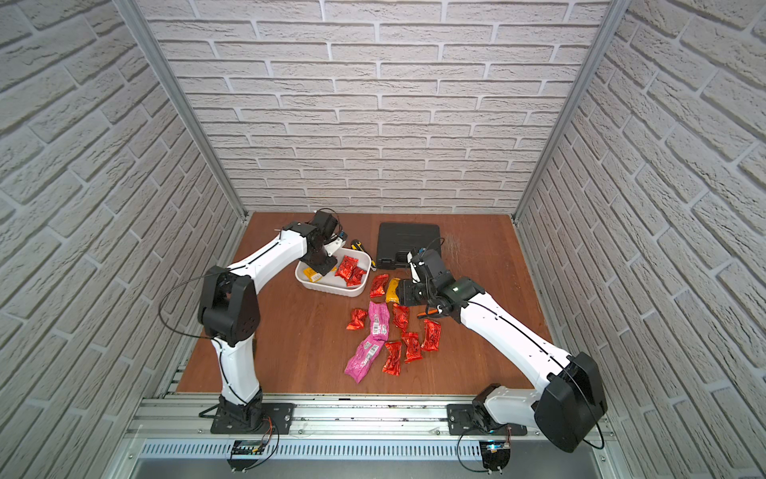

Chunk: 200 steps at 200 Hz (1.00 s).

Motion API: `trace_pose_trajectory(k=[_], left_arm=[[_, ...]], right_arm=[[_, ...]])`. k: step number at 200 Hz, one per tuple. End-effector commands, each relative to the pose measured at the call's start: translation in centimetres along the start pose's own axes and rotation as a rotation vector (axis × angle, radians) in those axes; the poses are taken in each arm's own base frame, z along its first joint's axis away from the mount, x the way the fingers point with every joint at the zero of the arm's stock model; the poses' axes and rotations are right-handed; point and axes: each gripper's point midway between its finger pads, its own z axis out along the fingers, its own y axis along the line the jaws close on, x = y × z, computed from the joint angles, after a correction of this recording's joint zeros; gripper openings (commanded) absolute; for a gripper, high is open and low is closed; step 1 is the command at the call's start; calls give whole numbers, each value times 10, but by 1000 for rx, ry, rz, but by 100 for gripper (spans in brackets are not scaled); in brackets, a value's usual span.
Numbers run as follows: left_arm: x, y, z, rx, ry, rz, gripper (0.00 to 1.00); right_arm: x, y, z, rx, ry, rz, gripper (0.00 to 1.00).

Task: Take the tea bags out of the storage box
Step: Pick up the tea bag from the storage box.

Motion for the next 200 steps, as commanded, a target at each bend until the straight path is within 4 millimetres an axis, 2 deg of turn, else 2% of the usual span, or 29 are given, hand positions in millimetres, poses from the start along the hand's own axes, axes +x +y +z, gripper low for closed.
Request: trace_pose_trajectory(k=[1, 55, 90, 118, 151, 165, 200], left_arm=[[-13, 3, -36, 12, -119, -110, 0], [-25, -1, -105, 176, -359, -516, 0], [-18, -8, -132, 314, -484, -811, 0], [-9, -22, -136, 444, -519, -985, 0], [4, -40, -131, 549, -514, -1114, 0], [9, -48, -129, 577, -504, -1143, 0], [18, -53, -129, 603, -510, -1205, 0]], right_arm=[[-9, 16, -2, -90, -28, 11, 58], [-34, 87, 10, -367, -40, -28, 61], [-45, 125, 26, -476, -44, -43, 75], [-48, 155, 40, -546, -13, -85, 81], [-44, 178, 67, -613, 55, -101, 81], [-43, 184, 75, -629, 75, -105, 77], [-40, 191, 85, -651, 92, -117, 62]])
